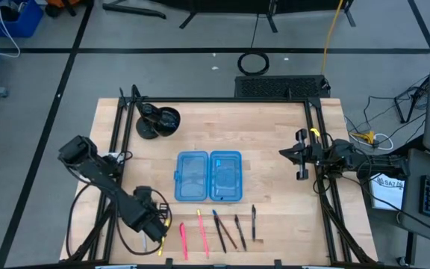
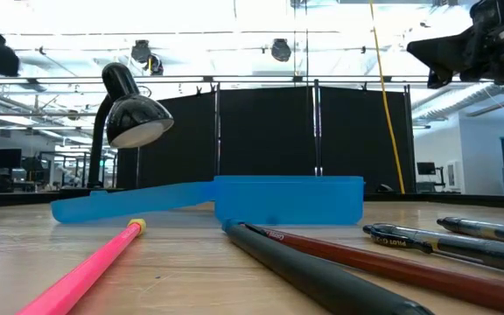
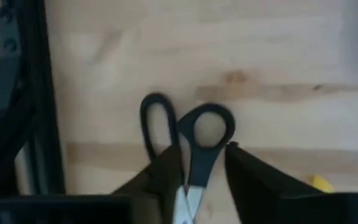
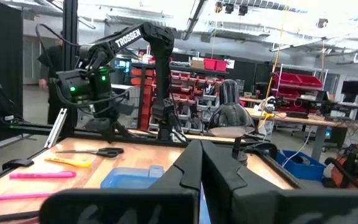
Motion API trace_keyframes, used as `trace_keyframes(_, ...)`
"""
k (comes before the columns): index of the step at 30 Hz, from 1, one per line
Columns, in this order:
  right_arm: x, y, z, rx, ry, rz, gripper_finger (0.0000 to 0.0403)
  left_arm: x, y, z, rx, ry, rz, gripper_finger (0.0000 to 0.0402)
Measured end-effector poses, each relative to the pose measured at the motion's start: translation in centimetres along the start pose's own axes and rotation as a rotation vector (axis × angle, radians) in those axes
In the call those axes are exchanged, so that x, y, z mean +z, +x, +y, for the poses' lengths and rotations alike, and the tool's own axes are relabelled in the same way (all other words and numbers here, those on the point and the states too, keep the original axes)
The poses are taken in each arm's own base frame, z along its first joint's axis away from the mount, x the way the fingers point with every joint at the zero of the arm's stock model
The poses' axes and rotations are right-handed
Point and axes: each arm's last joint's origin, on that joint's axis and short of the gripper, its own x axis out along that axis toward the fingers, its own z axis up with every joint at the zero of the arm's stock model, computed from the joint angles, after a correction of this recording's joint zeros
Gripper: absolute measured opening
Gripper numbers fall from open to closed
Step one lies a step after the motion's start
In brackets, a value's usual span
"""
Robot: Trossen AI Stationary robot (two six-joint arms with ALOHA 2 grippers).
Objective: Pick & place school supplies into a supply box
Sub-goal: Put the black scissors into the blue supply box
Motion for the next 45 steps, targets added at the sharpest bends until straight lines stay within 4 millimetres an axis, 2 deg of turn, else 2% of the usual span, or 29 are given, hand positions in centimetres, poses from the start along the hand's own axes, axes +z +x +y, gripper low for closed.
trace_keyframes(5,0.0,0.0,0.0,0.000,0.031,0.001,0.0000,0.1,1.4,0.0,0.010,-0.026,0.014,0.0236)
trace_keyframes(7,0.0,0.0,0.0,0.000,0.031,0.002,0.0000,0.1,2.0,0.0,0.006,-0.029,0.034,0.0258)
trace_keyframes(10,-0.1,0.0,0.0,0.001,0.032,0.011,0.0000,-0.1,2.7,-0.1,-0.016,-0.029,0.060,0.0269)
trace_keyframes(25,-0.2,0.0,0.0,0.001,0.031,0.017,0.0000,0.1,3.3,0.2,0.000,-0.024,0.056,0.0201)
trace_keyframes(35,-0.2,0.0,0.0,0.001,0.030,0.017,0.0000,0.2,1.9,0.5,-0.057,-0.058,0.146,0.0198)
trace_keyframes(41,-0.2,0.0,0.0,0.001,0.030,0.018,0.0000,0.2,2.0,0.3,-0.061,-0.090,0.142,0.0198)
trace_keyframes(45,-0.3,0.0,0.0,0.002,0.032,0.028,0.0000,0.8,2.4,-0.2,-0.062,-0.118,0.082,0.0198)
